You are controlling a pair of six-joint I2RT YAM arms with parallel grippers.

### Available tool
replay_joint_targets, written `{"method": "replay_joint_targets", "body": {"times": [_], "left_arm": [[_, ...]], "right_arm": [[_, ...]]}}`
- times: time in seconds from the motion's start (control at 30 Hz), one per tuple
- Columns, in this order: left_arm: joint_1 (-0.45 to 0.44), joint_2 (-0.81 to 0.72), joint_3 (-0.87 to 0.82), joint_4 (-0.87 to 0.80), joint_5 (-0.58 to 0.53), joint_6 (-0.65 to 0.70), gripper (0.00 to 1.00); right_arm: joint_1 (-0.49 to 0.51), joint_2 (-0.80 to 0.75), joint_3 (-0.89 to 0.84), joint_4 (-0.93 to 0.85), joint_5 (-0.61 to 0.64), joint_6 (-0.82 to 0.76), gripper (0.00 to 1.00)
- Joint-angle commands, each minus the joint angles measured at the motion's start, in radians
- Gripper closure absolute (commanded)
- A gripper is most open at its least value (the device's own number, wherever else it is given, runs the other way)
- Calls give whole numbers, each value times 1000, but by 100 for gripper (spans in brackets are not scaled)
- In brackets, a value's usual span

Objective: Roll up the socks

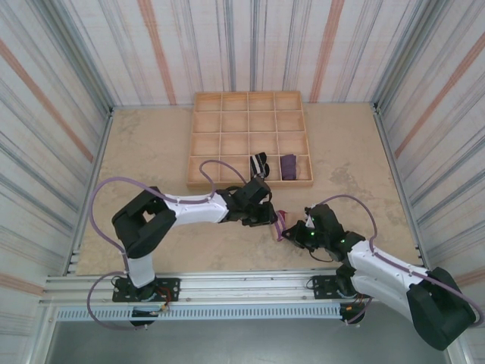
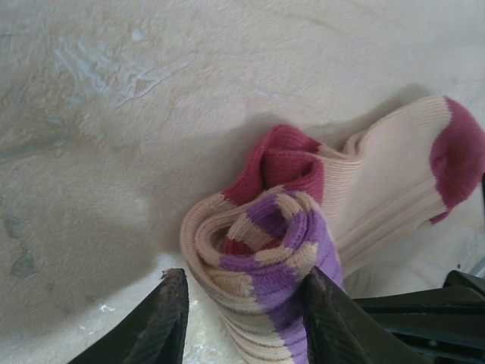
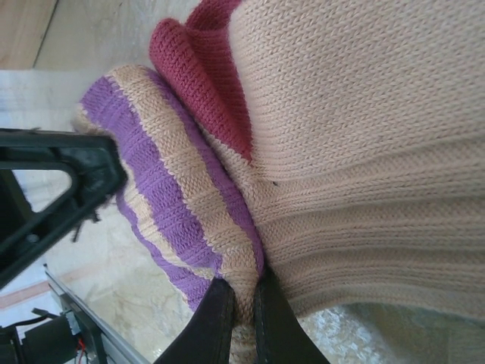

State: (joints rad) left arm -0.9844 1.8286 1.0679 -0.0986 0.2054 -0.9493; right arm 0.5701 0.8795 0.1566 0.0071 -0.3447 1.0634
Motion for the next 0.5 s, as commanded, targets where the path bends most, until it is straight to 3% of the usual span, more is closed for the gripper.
{"method": "replay_joint_targets", "body": {"times": [0.0, 0.13, 0.3, 0.4, 0.47], "left_arm": [[-12, 26, 19, -2, 13, 8, 57], [-23, 54, 54, -27, 15, 4, 51], [-24, 94, 93, -45, 7, -46, 58], [-22, 121, 130, -79, 4, -66, 77], [-21, 135, 155, -114, 5, -69, 93]], "right_arm": [[-22, 21, -29, -53, -14, 8, 100], [-27, 38, -29, -31, -20, 4, 100], [-27, 43, -19, -29, -21, -12, 100], [-27, 31, 1, -58, -10, -37, 97], [-27, 17, 37, -118, 7, -68, 84]]}}
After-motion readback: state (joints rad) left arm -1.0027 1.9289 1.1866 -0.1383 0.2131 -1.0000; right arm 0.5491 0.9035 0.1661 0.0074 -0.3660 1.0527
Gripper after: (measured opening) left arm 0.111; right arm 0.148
